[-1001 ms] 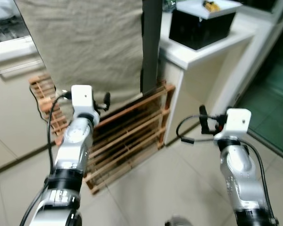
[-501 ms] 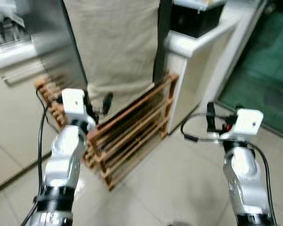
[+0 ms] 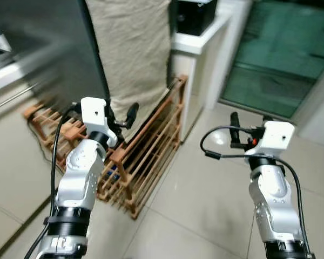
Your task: Restocking fridge
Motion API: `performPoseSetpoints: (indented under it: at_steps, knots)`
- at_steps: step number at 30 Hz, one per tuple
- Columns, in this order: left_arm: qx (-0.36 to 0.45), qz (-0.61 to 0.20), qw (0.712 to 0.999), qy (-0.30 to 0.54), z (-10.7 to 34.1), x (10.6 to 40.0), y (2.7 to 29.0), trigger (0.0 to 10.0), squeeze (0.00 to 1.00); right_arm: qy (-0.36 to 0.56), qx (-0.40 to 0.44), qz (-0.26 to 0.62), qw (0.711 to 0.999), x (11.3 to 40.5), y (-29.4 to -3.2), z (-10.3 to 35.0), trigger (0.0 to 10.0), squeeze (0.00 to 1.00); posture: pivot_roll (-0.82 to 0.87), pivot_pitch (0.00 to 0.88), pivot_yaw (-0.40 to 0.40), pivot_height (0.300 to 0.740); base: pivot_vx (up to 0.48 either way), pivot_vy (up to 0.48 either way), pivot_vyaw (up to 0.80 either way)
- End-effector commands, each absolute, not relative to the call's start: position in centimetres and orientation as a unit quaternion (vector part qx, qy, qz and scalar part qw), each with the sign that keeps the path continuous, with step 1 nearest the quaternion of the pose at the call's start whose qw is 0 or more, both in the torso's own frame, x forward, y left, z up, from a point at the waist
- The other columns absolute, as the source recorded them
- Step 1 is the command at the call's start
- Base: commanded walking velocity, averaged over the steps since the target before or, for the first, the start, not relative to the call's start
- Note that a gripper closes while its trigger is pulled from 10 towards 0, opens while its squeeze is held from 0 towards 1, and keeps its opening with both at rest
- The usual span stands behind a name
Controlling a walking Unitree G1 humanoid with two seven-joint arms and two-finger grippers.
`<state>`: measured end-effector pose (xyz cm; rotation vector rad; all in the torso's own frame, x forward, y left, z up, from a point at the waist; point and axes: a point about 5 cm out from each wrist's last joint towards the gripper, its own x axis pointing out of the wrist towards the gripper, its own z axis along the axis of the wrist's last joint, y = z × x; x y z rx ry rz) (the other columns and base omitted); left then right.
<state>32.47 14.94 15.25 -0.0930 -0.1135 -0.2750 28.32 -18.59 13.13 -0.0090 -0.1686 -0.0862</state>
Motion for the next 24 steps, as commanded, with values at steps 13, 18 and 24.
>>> performPoseSetpoints:
  at_steps: [13,18,24]
  knots:
    - [-0.06,-0.106,0.988,-0.091,17.8,33.6,14.4,10.0,0.0,-0.119,-0.022,-0.025,0.992,28.8,-18.0,15.1,10.0,0.12,-0.12,0.0,0.028,0.74,0.0,0.0,0.0]
    - [-0.043,-0.112,0.989,-0.088,17.7,33.6,14.3,10.0,0.0,-0.12,-0.023,-0.026,0.992,28.8,-18.0,15.2,10.0,0.11,-0.13,0.0,0.033,0.74,0.0,0.0,0.0]
    - [-0.057,-0.098,0.98,-0.162,20.2,32.7,14.9,10.0,0.0,-0.229,-0.1,-0.056,0.967,27.2,-18.2,19.0,10.0,0.12,-0.13,0.0,0.041,0.74,0.0,0.0,0.0]
